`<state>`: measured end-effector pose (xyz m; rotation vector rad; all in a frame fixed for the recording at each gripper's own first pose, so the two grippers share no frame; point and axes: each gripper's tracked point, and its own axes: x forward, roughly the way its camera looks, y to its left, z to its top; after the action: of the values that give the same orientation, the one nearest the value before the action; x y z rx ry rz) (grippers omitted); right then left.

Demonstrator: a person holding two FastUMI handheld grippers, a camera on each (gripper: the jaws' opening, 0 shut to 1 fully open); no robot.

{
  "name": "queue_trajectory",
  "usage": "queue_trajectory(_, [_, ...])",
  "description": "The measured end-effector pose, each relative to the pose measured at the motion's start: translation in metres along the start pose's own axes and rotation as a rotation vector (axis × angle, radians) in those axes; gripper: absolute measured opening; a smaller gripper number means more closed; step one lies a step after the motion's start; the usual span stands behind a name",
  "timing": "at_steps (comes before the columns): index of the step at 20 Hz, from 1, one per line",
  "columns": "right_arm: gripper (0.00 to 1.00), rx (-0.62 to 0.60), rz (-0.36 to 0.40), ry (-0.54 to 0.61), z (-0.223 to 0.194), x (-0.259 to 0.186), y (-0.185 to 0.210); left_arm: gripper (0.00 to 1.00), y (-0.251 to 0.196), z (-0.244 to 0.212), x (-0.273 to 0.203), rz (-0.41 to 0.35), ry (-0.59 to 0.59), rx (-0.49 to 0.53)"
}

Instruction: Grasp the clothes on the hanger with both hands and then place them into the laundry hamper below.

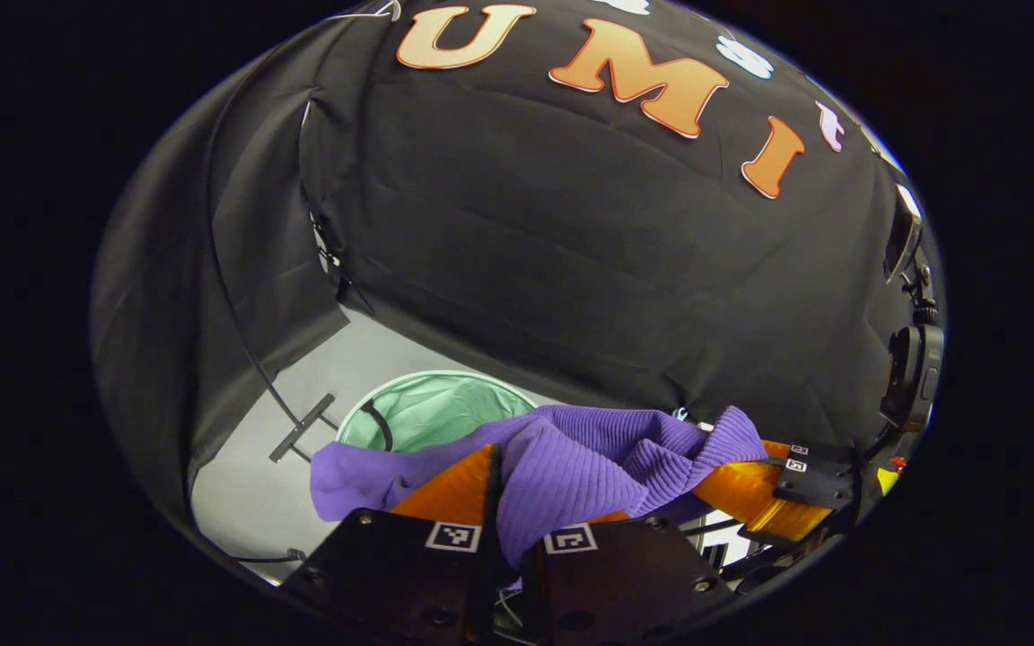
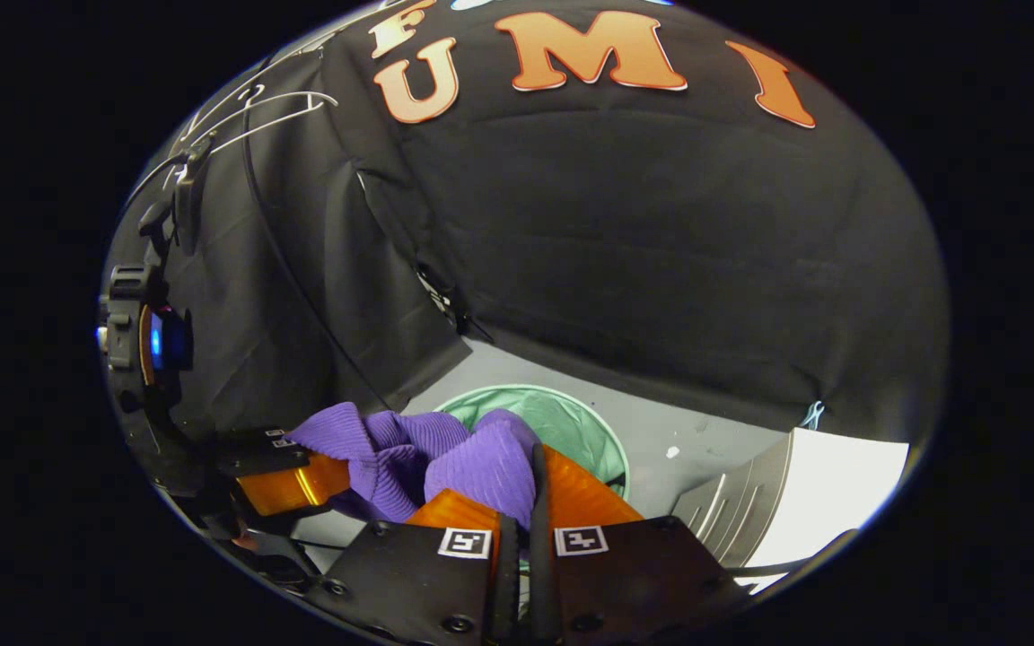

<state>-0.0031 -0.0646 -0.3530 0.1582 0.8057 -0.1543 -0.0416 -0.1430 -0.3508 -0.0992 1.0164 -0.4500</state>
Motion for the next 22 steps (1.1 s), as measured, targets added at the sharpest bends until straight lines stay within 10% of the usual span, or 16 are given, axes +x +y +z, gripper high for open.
queue_trajectory(5, [0.1,-0.008,0.025,0.06,-0.014,0.005,0.005,0.22,0.001,-0.002,-0.003,0.03,0.007,-0.027])
queue_trajectory(8, [0.27,-0.013,0.054,0.096,-0.025,0.007,0.015,0.33,0.005,-0.002,-0.01,0.053,0.017,-0.034])
queue_trajectory(13, [1.0,-0.025,0.047,0.124,-0.034,0.005,0.016,0.98,0.02,-0.003,-0.02,0.093,0.009,-0.025])
queue_trajectory(22, [0.98,-0.017,0.067,0.099,-0.031,0.0,0.025,0.98,0.008,0.011,-0.039,0.088,-0.058,0.032])
